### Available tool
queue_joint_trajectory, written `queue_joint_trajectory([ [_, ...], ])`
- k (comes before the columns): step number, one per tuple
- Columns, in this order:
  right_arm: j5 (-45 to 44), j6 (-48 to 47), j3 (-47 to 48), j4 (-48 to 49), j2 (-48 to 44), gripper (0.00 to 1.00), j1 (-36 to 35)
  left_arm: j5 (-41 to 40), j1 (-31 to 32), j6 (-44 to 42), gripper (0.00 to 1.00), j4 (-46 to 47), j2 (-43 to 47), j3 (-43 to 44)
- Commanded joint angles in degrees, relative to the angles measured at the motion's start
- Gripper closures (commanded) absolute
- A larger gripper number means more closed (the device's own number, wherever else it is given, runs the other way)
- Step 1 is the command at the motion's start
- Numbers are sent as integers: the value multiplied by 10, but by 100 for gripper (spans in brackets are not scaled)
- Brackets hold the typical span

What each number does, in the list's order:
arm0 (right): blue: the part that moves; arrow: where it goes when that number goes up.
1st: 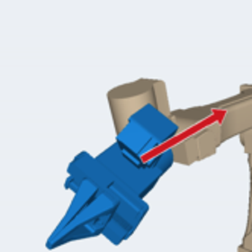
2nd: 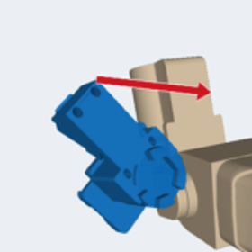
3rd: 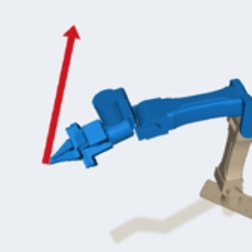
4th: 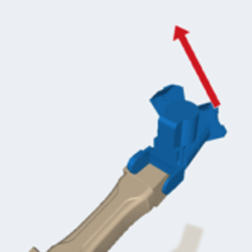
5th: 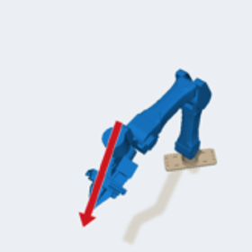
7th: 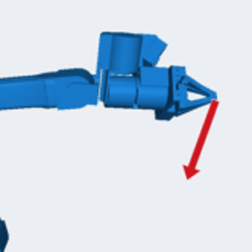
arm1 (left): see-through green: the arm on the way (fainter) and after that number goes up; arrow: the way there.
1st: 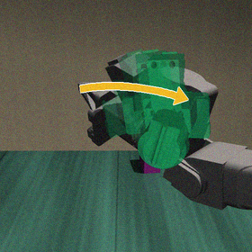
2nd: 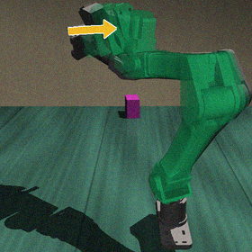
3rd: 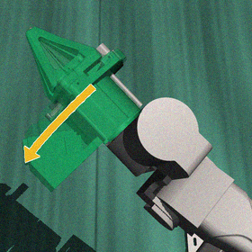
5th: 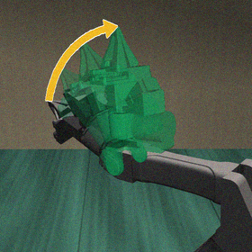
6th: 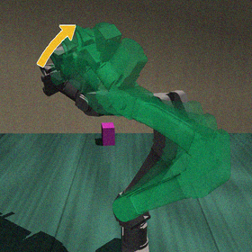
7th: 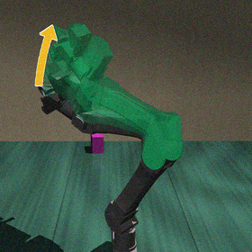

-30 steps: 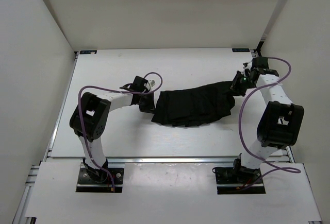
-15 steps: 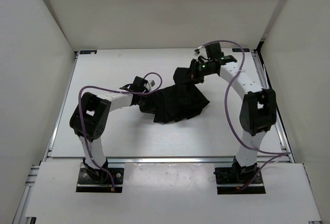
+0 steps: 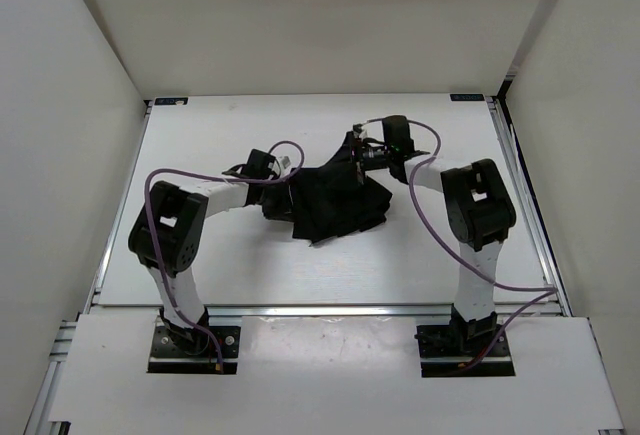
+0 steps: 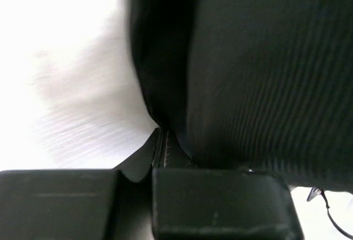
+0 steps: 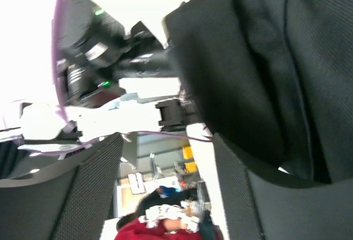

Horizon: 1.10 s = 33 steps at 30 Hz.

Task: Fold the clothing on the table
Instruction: Fold the skirt

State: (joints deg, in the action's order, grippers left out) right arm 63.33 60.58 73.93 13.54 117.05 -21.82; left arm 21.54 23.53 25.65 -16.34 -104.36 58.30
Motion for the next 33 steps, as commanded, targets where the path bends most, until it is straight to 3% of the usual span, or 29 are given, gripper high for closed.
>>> queue_joint_trajectory([
  [1, 49, 132, -21, 207, -62, 30, 28, -10, -27, -17, 100, -19, 29, -3],
  [3, 32, 81, -18, 142, -91, 48, 57, -32, -43, -23, 100, -43, 38, 16],
  [4, 15, 30, -13, 68, -101, 71, 74, -43, -56, -26, 100, -59, 49, 26],
  [5, -2, -20, 8, -5, -110, 84, 80, -50, -62, -28, 100, -66, 62, 33],
  [7, -21, -86, 33, -93, -113, 98, 94, -71, -92, -34, 100, -96, 85, 58],
  [11, -45, -136, 46, -159, -76, 100, 100, 5, -138, -15, 100, -106, 114, 87],
  [13, -50, -144, 58, -176, -43, 100, 93, 85, -141, 6, 100, -87, 125, 100],
  [15, -39, -149, 85, -189, -4, 100, 80, 104, -128, 6, 100, -95, 130, 127],
  [20, -23, -180, 149, -237, 82, 100, 41, 129, -101, 17, 93, -95, 131, 168],
  [28, -4, -164, 165, -219, 91, 100, 6, 95, -133, 9, 90, -84, 140, 105],
  [31, -1, -158, 153, -211, 85, 100, -1, 67, -139, 4, 76, -81, 139, 85],
  [33, -7, -160, 152, -217, 84, 100, -4, 49, -139, 7, 51, -77, 133, 78],
])
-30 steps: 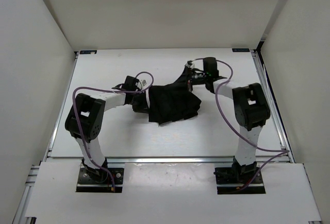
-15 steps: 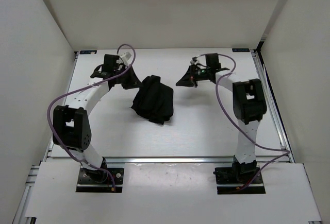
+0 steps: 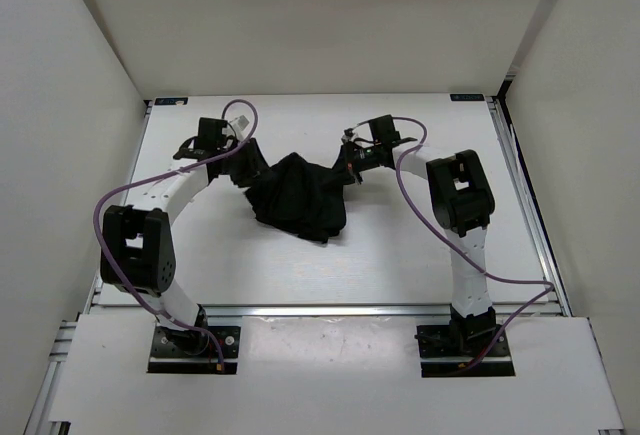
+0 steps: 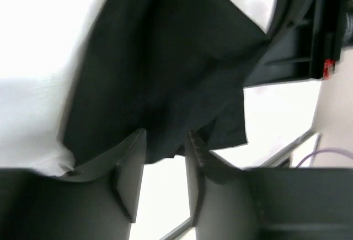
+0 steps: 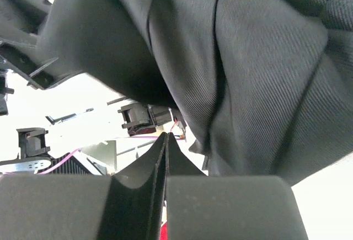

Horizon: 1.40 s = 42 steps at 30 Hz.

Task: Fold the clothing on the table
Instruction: Fold the skirt

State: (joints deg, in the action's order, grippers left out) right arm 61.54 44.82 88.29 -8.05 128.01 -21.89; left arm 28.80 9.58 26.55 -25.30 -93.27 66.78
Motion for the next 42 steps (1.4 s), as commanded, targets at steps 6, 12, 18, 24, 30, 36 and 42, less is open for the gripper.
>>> queue_joint_trajectory([
  [6, -4, -4, 27, -12, -7, 100, -17, -110, 14, -30, 1, -32, 8, 68],
  [12, -28, -17, 43, -42, 25, 100, -32, 43, 25, 40, 2, 44, 5, 75],
  [18, -77, -32, 50, -102, 63, 100, -24, 152, 69, 198, 66, 247, -10, -51],
  [24, -88, -40, 53, -117, 59, 100, -22, 127, 72, 193, 100, 307, -35, -109],
  [30, -94, -54, 51, -137, 56, 100, -20, -23, 34, 63, 100, 152, -65, -35],
  [36, -94, -68, 18, -144, 26, 100, -13, -94, -4, 17, 100, 119, -146, 59],
  [42, -115, -102, 0, -169, -16, 100, -2, -197, 24, -26, 100, 53, -187, 147],
])
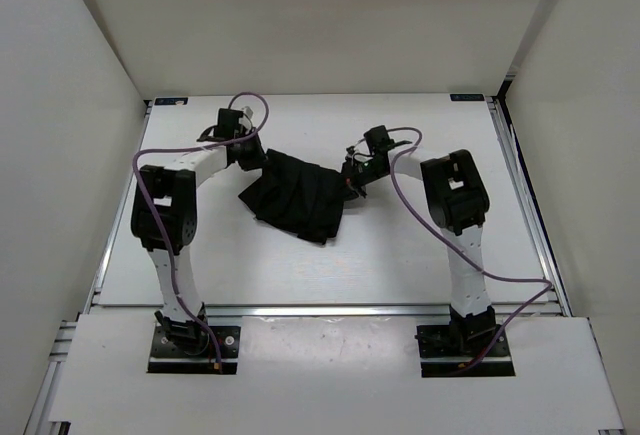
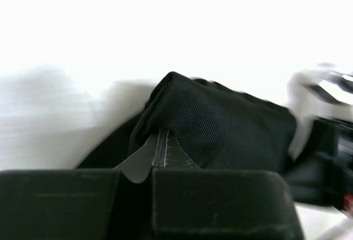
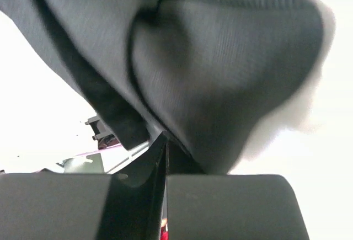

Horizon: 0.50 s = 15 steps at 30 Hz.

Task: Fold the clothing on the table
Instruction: Fold the skirt

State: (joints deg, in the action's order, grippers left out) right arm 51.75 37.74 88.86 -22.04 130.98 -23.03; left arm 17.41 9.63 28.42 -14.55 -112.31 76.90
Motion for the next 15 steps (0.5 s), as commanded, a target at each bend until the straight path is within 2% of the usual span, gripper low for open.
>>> queue_joint_trajectory([
  [1, -18, -31, -6, -34, -54, 100, 11, -116, 29, -59, 100, -77, 3, 61],
  [8, -35, -59, 31, -74, -56, 100, 17, -277, 4, -115, 100, -140, 30, 93],
  [11, -38, -65, 48, -83, -54, 100, 21, -281, -2, -119, 100, -167, 61, 119],
  [13, -26, -64, 47, -76, -57, 100, 25, -245, -3, -116, 100, -179, 88, 134],
  [15, -26, -61, 45, -72, -63, 100, 29, -169, -1, -95, 100, -174, 106, 128],
])
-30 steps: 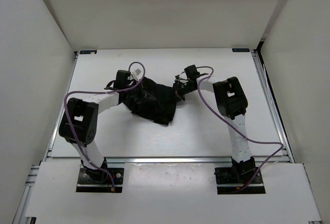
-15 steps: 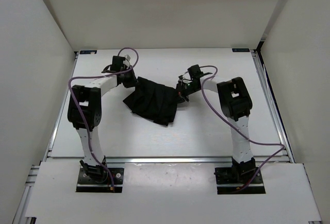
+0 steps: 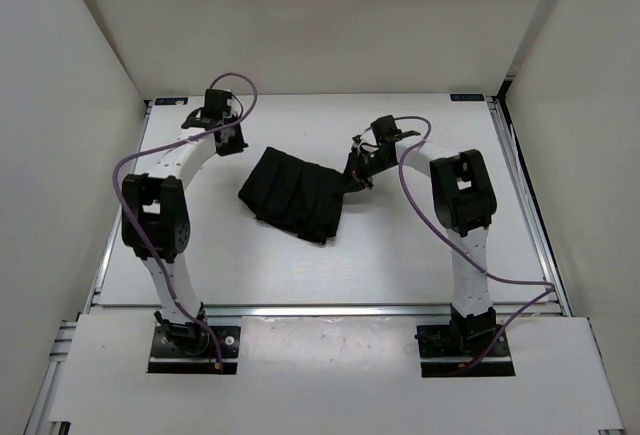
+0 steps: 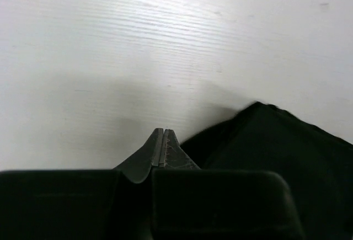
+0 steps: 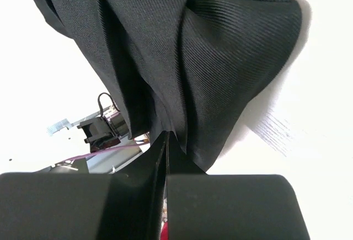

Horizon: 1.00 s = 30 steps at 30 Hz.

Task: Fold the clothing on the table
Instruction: Fold the skirt

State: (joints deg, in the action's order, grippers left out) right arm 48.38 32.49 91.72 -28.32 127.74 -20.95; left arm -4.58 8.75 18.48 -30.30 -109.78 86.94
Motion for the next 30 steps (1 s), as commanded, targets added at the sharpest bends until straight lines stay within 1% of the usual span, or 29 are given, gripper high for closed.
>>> queue_joint_trajectory([
  [1, 14, -8, 13, -4, -33, 99, 6, 95, 7, 13, 100, -7, 92, 17],
  [3, 17, -6, 19, -3, -35, 100, 11, 141, 24, 36, 100, 3, 109, -8],
  [4, 25, 0, 22, 0, -34, 100, 12, 149, 32, 41, 100, 18, 116, -32],
  [6, 29, -8, 31, -3, -35, 100, 13, 193, 36, 62, 100, 56, 126, -96],
  [7, 24, -15, 38, -16, -45, 99, 13, 208, 33, 73, 100, 69, 137, -115],
  [8, 15, -30, 43, -27, -52, 100, 17, 233, 22, 94, 100, 94, 146, -158],
  [9, 8, -37, 42, -36, -67, 99, 23, 239, 5, 114, 100, 110, 151, -197],
  [10, -6, -50, 43, -52, -77, 96, 25, 241, -2, 119, 100, 114, 169, -216],
  [12, -24, -68, 31, -71, -121, 85, 35, 230, -38, 124, 100, 112, 194, -276],
  [14, -52, -84, -13, -75, -160, 77, 50, 239, -67, 118, 100, 111, 233, -314],
  [15, -54, -86, -31, -71, -189, 75, 67, 248, -86, 118, 100, 106, 241, -333],
  [16, -65, -89, -69, -61, -222, 73, 74, 246, -111, 116, 97, 104, 256, -345],
  [17, -63, -87, -110, -46, -239, 69, 89, 246, -116, 115, 83, 99, 267, -353],
  [18, -60, -81, -132, -31, -273, 63, 106, 231, -124, 111, 74, 89, 272, -365],
  [19, -44, -78, -177, 0, -301, 52, 125, 219, -122, 104, 70, 82, 280, -367],
  [20, -28, -66, -222, 34, -310, 37, 135, 196, -118, 104, 58, 69, 284, -374],
  [21, -17, -50, -260, 61, -340, 20, 151, 176, -113, 105, 25, 58, 289, -385],
  [22, -14, -43, -276, 73, -362, 11, 171, 162, -110, 107, 1, 53, 294, -386],
  [23, -22, -34, -309, 92, -373, 1, 173, 157, -112, 108, 1, 51, 301, -397],
  [24, -27, -30, -326, 101, -387, 1, 192, 147, -106, 112, 1, 46, 306, -411],
  [27, -36, 23, -409, 172, -431, 1, 227, 156, -109, 123, 2, 49, 330, -454],
  [29, -44, 28, -424, 181, -442, 0, 242, 153, -117, 125, 1, 51, 341, -475],
  [30, -57, 27, -422, 169, -441, 1, 243, 150, -117, 125, 2, 48, 346, -477],
])
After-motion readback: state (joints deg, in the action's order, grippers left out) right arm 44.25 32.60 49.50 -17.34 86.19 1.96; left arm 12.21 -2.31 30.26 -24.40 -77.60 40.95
